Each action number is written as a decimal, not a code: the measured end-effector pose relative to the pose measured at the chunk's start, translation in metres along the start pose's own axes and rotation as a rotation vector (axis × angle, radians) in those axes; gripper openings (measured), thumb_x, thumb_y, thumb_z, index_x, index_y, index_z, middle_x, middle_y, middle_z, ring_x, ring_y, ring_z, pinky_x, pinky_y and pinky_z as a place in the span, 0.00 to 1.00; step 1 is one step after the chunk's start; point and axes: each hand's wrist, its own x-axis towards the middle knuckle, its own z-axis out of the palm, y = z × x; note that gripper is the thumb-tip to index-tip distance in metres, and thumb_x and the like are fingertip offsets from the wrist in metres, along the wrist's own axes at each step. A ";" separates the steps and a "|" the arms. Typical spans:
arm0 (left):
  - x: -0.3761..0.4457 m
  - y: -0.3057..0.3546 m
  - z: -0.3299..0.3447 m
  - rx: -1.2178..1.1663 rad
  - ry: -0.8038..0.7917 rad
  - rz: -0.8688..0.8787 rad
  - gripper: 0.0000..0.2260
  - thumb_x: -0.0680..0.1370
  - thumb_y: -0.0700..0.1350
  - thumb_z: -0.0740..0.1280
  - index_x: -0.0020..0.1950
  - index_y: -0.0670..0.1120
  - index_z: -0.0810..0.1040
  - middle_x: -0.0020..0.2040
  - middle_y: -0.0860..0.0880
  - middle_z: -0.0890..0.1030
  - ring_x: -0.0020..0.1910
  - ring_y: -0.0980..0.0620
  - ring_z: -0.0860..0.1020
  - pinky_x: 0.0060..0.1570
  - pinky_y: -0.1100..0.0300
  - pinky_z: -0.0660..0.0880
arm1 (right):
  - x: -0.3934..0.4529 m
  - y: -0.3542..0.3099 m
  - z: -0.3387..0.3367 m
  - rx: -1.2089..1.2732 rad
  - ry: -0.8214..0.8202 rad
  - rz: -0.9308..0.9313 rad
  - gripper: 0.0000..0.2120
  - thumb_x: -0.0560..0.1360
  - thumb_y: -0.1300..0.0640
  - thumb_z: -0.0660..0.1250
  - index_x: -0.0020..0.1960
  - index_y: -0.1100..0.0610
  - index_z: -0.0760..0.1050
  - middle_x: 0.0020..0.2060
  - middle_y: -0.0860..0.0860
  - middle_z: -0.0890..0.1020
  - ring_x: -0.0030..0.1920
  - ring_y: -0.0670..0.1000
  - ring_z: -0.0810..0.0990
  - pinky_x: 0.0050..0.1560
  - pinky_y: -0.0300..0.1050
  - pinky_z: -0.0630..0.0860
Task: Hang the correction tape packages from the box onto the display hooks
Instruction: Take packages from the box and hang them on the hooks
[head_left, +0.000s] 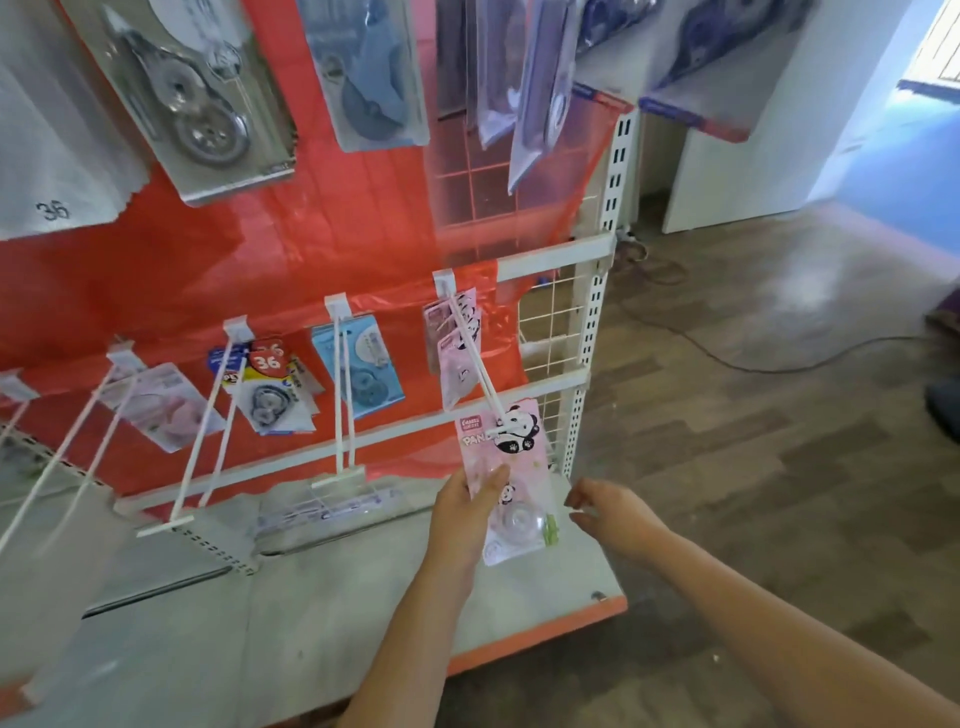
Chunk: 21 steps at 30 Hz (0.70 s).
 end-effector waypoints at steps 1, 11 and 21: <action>0.006 0.002 0.000 -0.003 0.000 -0.005 0.06 0.78 0.44 0.67 0.54 0.51 0.79 0.46 0.56 0.83 0.41 0.62 0.82 0.34 0.72 0.74 | 0.001 0.001 0.000 -0.002 -0.004 0.004 0.10 0.77 0.55 0.64 0.58 0.54 0.75 0.55 0.47 0.79 0.56 0.49 0.78 0.55 0.40 0.72; 0.113 0.031 0.000 0.076 0.168 -0.057 0.16 0.78 0.51 0.67 0.61 0.44 0.76 0.54 0.49 0.78 0.56 0.46 0.76 0.52 0.56 0.70 | 0.043 -0.006 -0.011 -0.033 0.006 0.066 0.11 0.78 0.55 0.62 0.59 0.54 0.75 0.55 0.47 0.79 0.56 0.49 0.77 0.54 0.38 0.70; 0.194 0.040 -0.004 0.109 0.291 -0.129 0.19 0.75 0.59 0.68 0.45 0.42 0.73 0.42 0.47 0.75 0.39 0.48 0.75 0.43 0.56 0.71 | 0.081 -0.015 -0.013 0.008 -0.010 0.079 0.11 0.77 0.58 0.62 0.58 0.55 0.75 0.52 0.48 0.79 0.55 0.50 0.78 0.54 0.39 0.71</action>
